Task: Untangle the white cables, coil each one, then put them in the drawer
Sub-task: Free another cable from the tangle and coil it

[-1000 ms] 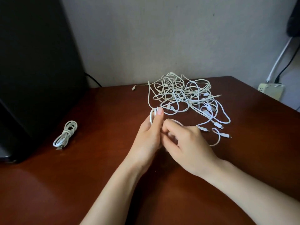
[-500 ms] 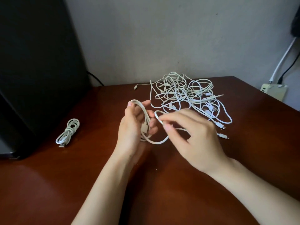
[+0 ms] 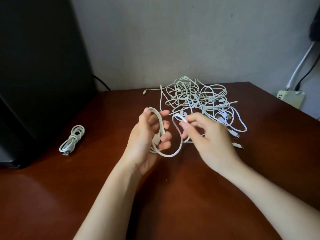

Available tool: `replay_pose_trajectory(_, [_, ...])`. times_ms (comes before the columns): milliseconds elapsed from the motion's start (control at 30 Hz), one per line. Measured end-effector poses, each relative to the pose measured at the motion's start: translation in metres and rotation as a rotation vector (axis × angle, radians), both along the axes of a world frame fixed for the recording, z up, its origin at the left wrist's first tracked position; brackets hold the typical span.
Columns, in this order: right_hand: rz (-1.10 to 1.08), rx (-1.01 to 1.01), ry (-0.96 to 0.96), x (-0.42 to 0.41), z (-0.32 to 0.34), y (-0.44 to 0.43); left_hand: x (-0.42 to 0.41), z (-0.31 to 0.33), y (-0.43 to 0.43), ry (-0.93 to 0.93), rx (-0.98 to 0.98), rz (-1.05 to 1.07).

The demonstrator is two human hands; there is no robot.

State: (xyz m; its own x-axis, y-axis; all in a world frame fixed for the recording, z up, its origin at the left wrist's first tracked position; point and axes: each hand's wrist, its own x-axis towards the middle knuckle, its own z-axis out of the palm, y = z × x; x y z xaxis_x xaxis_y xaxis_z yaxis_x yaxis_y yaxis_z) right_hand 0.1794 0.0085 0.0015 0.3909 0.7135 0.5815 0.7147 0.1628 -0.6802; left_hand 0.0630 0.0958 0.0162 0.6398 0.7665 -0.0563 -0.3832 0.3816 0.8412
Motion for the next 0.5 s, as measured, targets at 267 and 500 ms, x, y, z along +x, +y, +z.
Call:
replay_pose_trajectory(267, [-0.022, 0.168, 0.439, 0.012, 0.015, 0.000, -0.003, 0.001, -0.004, 0.132, 0.013, -0.250])
replay_pose_trajectory(500, [-0.077, 0.268, 0.374, 0.013, 0.019, -0.003, -0.006, -0.001, -0.008, 0.295, 0.209, -0.314])
